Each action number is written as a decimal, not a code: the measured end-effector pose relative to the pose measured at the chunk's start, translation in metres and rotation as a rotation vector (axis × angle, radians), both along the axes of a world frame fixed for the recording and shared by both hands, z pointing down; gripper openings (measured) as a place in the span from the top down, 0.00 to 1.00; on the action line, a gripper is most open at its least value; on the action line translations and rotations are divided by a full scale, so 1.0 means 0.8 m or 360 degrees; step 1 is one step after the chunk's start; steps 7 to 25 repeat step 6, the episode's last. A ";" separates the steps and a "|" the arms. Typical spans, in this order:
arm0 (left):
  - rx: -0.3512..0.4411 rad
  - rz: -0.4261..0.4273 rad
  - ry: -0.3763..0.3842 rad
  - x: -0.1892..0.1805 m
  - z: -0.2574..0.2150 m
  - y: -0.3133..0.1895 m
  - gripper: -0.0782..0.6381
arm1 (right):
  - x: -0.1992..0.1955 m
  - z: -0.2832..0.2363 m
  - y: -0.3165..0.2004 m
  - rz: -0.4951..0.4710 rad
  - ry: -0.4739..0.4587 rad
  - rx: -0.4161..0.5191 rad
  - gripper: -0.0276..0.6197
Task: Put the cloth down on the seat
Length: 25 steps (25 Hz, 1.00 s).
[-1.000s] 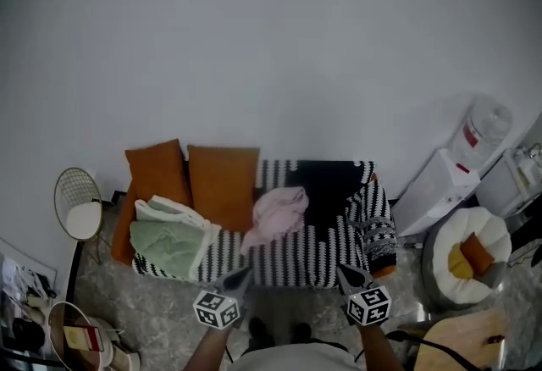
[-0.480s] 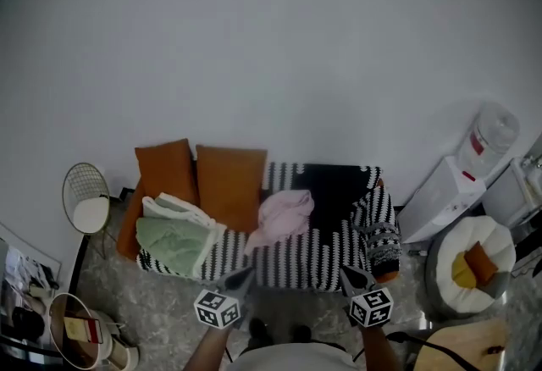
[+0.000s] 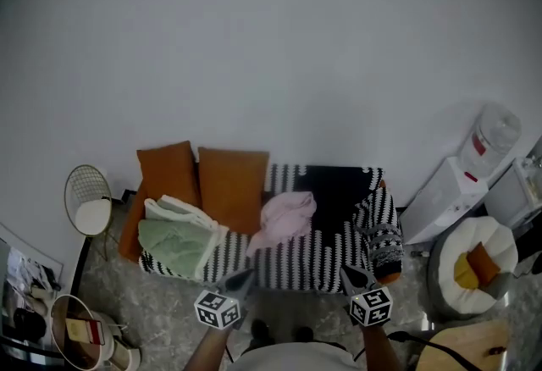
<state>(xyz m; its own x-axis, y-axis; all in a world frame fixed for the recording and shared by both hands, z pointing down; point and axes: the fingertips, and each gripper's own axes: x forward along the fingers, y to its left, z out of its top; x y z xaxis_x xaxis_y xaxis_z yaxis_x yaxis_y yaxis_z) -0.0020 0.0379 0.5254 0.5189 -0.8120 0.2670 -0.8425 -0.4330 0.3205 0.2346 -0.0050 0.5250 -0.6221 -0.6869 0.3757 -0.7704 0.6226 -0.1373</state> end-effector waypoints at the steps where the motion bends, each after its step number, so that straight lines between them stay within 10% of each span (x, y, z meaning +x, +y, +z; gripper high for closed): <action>1: 0.0002 0.0002 0.0000 -0.001 0.000 -0.001 0.89 | -0.001 0.000 0.000 -0.0003 0.0009 0.0002 0.95; 25: 0.0005 0.0013 -0.0010 -0.008 -0.003 -0.008 0.89 | -0.013 -0.003 -0.005 -0.0037 0.0051 0.0022 0.95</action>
